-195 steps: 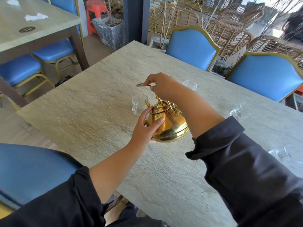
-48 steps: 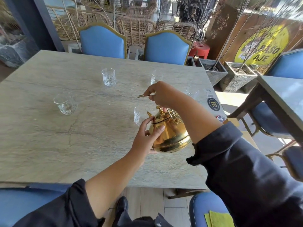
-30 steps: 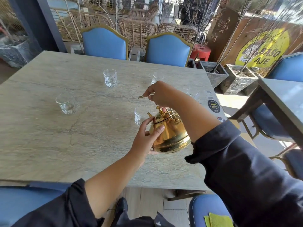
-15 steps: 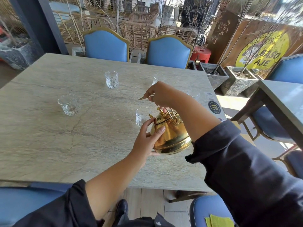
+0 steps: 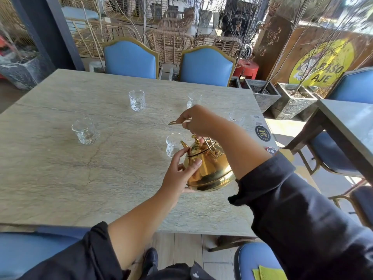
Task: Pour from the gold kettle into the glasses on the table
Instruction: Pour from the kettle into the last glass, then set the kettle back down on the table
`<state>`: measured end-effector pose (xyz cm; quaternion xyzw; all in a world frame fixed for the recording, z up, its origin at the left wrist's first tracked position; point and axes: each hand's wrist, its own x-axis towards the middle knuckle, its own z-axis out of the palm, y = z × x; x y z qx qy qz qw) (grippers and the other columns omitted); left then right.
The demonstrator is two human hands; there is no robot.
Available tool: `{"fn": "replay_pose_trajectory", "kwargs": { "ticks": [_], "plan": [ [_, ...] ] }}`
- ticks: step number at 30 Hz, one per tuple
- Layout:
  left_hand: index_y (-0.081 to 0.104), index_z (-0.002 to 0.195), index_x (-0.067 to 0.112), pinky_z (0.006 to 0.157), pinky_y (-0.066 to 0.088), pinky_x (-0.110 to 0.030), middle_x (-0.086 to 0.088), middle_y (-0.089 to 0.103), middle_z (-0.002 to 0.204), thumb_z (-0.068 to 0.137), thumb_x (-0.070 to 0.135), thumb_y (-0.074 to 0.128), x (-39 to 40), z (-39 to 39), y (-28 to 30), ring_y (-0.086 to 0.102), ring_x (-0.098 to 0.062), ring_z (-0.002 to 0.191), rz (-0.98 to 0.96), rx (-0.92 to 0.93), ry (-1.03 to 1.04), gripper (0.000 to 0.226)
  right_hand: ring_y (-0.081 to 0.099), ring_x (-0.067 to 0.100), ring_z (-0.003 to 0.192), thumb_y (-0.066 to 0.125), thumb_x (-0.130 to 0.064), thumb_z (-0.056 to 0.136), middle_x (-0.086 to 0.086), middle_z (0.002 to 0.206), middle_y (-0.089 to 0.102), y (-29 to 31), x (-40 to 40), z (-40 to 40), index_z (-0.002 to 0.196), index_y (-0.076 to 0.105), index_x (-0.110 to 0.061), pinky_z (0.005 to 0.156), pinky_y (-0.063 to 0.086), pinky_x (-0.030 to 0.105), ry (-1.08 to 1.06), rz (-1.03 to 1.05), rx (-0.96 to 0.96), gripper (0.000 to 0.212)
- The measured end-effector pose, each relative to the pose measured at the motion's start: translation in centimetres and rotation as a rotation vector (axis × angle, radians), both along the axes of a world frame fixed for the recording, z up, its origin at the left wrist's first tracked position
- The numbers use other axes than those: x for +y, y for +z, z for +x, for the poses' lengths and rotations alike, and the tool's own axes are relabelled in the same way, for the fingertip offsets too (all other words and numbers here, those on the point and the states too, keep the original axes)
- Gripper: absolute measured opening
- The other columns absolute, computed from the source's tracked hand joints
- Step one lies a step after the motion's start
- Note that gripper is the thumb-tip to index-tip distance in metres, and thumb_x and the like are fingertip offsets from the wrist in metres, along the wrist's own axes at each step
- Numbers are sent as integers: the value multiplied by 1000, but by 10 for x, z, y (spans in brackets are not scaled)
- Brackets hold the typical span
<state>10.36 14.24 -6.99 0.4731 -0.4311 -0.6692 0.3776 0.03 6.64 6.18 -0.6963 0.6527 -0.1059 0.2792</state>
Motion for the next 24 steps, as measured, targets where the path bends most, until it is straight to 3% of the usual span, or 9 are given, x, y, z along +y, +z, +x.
{"fn": "replay_pose_trajectory", "kwargs": {
  "ticks": [3,5,8,11,14,17,21,24],
  "plan": [
    [51,115,57,69,61,-35,8,62,117,81,40,75,0,-1,-5,67,-3,92,-61,-48,-10,45,55,20,41,53,-11,94,18,109,69,-8,12,-11,114,65,-17,52,53,33,-5,-50,-70,24],
    [51,112,61,85,58,-40,7,57,129,74,48,78,-1,-2,-10,64,-8,105,-100,-89,-22,49,53,20,42,54,-11,94,10,95,69,-15,22,-20,115,64,-17,51,52,34,-52,-78,-145,24],
    [51,119,63,104,45,-55,9,45,145,58,66,79,-1,-5,-19,49,-25,131,-167,-167,-70,67,49,22,49,52,-9,94,-4,63,52,-26,41,-36,115,60,-18,50,44,28,-127,-93,-271,24],
    [49,127,58,111,36,-47,14,42,145,67,58,79,-1,-10,-28,41,-19,136,-232,-230,-115,67,53,20,54,54,-13,93,0,62,54,-40,58,-52,120,48,-22,56,48,33,-207,-79,-357,29],
    [46,134,51,107,32,-35,11,37,150,80,40,77,-2,-16,-32,36,-14,137,-280,-281,-174,64,54,18,53,59,-14,90,2,63,57,-53,68,-69,122,47,-13,66,55,38,-352,-49,-510,34],
    [43,142,42,103,37,-29,8,42,146,82,31,78,-5,-29,-29,42,-17,135,-286,-286,-240,70,50,15,51,59,-11,91,2,60,55,-59,77,-84,106,59,-4,62,52,33,-447,-59,-676,17],
    [35,148,36,105,31,-27,9,40,151,73,30,85,-8,-53,-27,35,-9,136,-313,-350,-225,90,48,14,50,60,-15,91,1,56,53,-67,85,-105,86,58,-6,62,48,35,-575,-103,-760,10],
    [36,150,31,101,27,-23,5,39,154,69,33,88,-13,-72,-27,34,-8,134,-341,-435,-172,96,46,15,48,60,-16,90,1,55,51,-75,86,-119,83,56,-7,56,42,34,-691,-132,-815,11]
  ]
}}
